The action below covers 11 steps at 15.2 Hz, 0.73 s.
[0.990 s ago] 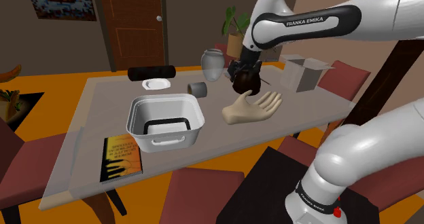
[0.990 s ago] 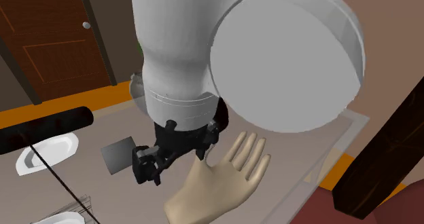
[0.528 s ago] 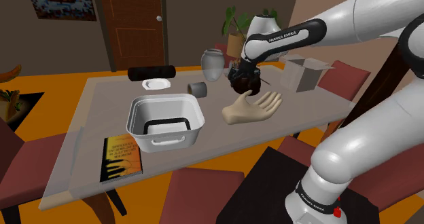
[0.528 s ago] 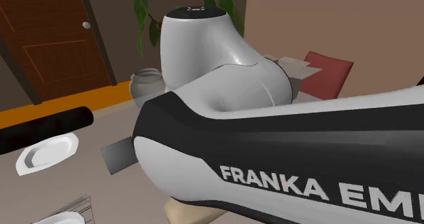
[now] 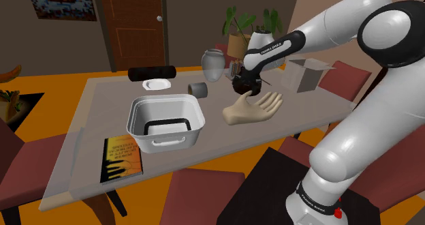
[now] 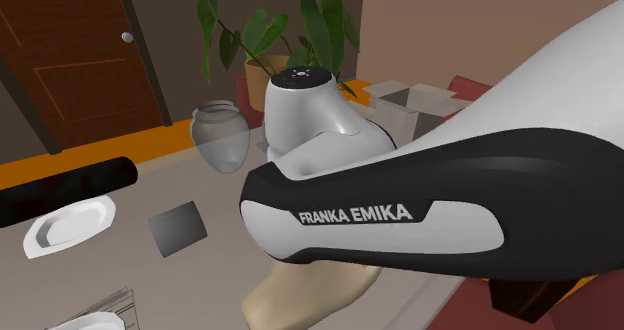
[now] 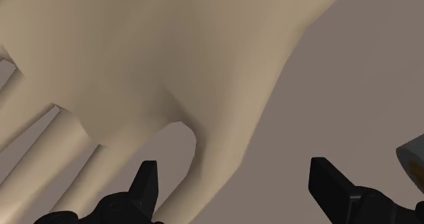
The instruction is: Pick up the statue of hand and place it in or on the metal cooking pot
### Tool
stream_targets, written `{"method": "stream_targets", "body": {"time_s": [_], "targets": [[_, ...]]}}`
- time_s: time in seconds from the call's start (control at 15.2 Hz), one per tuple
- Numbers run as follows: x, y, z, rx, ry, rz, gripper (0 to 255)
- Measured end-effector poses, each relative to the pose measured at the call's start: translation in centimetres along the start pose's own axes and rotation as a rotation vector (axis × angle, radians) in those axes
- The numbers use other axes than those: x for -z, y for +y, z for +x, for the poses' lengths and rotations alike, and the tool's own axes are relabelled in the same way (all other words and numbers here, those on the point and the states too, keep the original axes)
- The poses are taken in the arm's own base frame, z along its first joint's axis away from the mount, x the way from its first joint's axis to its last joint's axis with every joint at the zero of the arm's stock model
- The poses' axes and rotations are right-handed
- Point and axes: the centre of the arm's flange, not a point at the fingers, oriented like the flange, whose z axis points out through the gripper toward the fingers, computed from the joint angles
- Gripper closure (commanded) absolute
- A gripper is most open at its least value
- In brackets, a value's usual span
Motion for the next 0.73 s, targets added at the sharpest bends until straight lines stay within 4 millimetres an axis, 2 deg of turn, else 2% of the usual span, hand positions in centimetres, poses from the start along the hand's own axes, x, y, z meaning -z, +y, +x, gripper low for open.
{"method": "stream_targets", "body": {"time_s": [0.46, 0.73], "targets": [[-4.0, 0.3, 0.2, -0.017, 0.001, -0.002, 0], [-4.3, 0.3, 0.2, -0.017, 0.001, -0.002, 0]]}}
